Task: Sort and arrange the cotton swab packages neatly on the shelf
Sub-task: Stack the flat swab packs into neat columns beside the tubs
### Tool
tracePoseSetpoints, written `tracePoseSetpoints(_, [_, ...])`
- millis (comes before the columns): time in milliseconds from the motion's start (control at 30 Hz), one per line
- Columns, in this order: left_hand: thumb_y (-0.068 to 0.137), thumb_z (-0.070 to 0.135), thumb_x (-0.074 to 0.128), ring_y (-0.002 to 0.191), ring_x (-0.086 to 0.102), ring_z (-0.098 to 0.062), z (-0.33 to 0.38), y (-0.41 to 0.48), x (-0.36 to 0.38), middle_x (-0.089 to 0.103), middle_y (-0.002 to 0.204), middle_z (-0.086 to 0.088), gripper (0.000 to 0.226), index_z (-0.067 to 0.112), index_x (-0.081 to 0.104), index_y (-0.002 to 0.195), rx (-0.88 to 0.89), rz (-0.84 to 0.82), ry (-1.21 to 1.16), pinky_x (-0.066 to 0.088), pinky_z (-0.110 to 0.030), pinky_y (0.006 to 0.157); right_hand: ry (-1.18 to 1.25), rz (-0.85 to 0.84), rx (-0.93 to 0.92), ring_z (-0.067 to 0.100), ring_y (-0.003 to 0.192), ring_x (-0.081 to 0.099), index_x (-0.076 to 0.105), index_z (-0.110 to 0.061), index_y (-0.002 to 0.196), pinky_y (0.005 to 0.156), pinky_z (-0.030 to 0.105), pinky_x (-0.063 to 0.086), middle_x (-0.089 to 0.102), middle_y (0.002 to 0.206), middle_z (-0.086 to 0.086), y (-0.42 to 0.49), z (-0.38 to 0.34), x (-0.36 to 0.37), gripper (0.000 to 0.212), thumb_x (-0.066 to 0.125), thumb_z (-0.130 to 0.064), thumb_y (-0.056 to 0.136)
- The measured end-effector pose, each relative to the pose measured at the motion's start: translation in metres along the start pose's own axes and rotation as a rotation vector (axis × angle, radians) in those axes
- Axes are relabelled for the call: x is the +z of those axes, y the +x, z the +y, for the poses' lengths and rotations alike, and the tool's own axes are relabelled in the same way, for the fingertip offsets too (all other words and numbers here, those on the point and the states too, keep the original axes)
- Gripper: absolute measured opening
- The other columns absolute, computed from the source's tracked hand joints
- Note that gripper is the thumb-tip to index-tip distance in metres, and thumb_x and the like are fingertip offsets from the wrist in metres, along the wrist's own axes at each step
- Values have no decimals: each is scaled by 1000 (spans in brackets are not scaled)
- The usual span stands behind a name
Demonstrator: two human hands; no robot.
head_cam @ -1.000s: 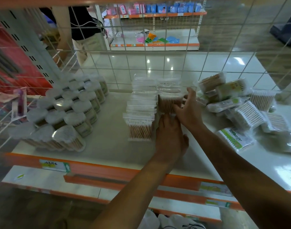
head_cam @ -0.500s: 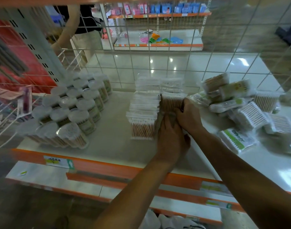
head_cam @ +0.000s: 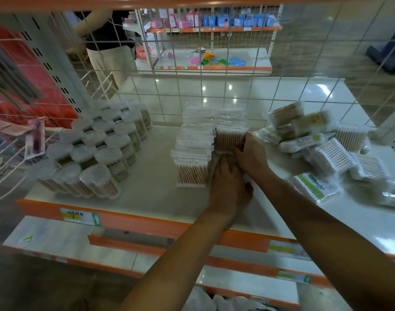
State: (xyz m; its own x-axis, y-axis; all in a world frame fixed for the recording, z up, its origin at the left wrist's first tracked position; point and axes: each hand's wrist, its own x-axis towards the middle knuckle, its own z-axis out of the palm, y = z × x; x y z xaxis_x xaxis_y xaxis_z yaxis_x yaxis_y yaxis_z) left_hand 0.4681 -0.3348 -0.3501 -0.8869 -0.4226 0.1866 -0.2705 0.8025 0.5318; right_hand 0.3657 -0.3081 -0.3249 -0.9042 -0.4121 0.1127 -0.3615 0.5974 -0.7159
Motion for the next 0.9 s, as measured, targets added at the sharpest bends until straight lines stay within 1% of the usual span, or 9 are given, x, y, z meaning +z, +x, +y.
tracePoseSetpoints(67, [77,19,68,126,42,-36,-1,-3,-4,42,136,-23,72,-1,37,139,9,8,-5,35,-39,104,9,5,14,31,103,59,50,-1,120,82,32,44,62,113,17,-2,1,0,41,65,-14,83])
tracePoseSetpoints(200, [81,25,64,128,38,-32,-8,-8,-9,41,136,-19,61,4,42,133,30,-46,16,33,-37,108,30,34,59,31,106,57,48,0,124,78,28,40,60,116,17,-14,1,-1,44,61,-17,86])
tracePoseSetpoints(333, [83,25,63,131,36,-29,-10,-12,-13,40,138,-16,59,5,42,134,48,-95,11,31,-36,110,-18,36,85,33,119,50,42,0,134,95,34,39,53,130,20,-33,-3,-4,50,55,-22,91])
tracePoseSetpoints(467, [86,25,60,131,34,-25,-5,-18,-19,41,138,-12,55,6,41,134,77,-144,2,25,-32,113,-86,6,104,28,127,45,43,-2,136,105,32,31,49,137,16,-54,-3,-9,48,54,-13,90])
tracePoseSetpoints(567, [88,23,56,134,31,-27,-5,-21,-23,40,138,-12,50,6,41,133,118,-190,27,18,-29,112,-97,12,65,27,129,43,46,-2,135,107,29,28,48,139,15,-73,-1,-14,46,54,-10,90])
tracePoseSetpoints(633, [92,21,51,135,31,-28,-6,-20,-25,38,139,-12,45,6,41,133,126,-194,40,19,-28,111,-113,35,44,27,128,44,49,-2,132,106,27,28,49,137,15,-85,0,-17,43,54,-8,90])
tracePoseSetpoints(700, [95,20,46,140,24,-27,-3,-22,-30,30,149,-14,51,4,32,142,102,-227,34,18,-30,114,-130,62,47,25,127,45,51,-4,130,104,25,28,51,136,13,-96,1,-20,40,54,-8,90])
tracePoseSetpoints(767, [95,19,47,143,16,-25,0,-26,-32,20,155,-13,60,6,22,147,116,-274,37,15,-30,115,-132,85,72,23,126,45,53,-8,129,103,24,28,51,136,9,-106,3,-23,38,54,-10,91])
tracePoseSetpoints(900, [90,17,53,141,22,-24,9,-38,-26,26,153,-11,64,11,24,147,162,-311,9,21,-31,113,-119,153,100,21,122,48,58,-12,122,99,21,29,57,129,6,-125,10,-30,33,55,-10,89])
